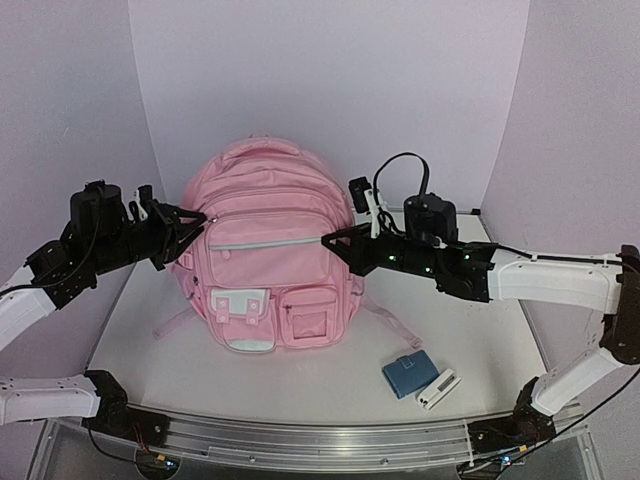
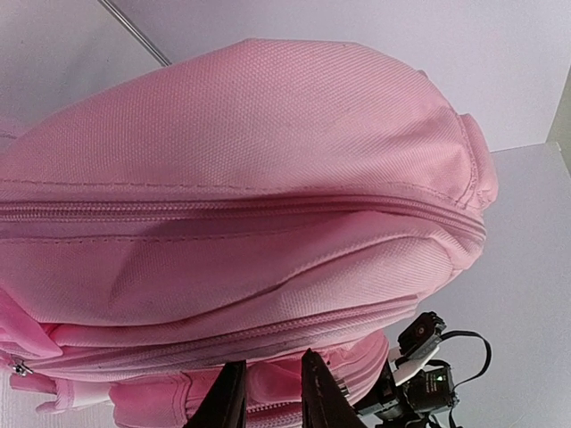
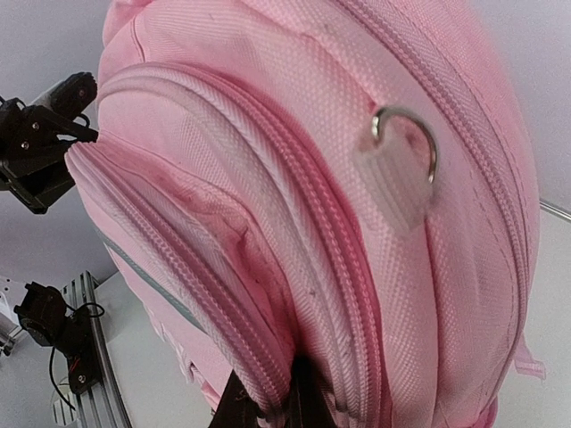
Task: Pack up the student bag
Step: Unzip the student bag at the center of the board.
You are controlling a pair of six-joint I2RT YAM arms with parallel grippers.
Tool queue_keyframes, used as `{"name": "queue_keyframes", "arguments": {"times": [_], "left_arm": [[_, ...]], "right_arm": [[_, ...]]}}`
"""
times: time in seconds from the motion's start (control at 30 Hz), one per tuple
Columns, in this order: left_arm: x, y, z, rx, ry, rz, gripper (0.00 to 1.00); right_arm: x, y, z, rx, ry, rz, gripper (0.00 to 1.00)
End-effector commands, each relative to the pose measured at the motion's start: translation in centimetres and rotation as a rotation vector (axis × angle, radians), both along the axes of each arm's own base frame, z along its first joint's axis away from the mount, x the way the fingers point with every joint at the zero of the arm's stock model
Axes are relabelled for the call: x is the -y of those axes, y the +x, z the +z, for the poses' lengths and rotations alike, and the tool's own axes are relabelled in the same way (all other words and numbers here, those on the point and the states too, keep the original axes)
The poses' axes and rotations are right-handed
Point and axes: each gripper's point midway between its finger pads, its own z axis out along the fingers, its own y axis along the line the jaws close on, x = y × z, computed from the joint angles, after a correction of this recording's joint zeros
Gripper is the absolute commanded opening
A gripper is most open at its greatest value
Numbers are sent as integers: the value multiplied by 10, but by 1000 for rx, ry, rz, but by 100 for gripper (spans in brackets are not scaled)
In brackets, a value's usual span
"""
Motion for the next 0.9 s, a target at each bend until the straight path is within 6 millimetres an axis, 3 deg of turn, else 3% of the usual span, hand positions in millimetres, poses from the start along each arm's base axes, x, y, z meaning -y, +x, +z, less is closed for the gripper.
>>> {"name": "queue_keyframes", "arguments": {"times": [0.0, 0.33, 0.47, 0.87], "left_arm": [[-5, 12, 14, 55, -6, 55, 20], [6, 21, 31, 109, -21, 33, 1], [15, 24, 44, 162, -15, -7, 0], [83, 37, 71, 314, 137, -206, 0]], "right_arm": [[6, -1, 36, 54, 95, -18, 0], [8, -2, 34, 54, 95, -20, 0], [10, -1, 35, 60, 96, -28, 0], [4, -3, 39, 104, 83, -119, 0]]}}
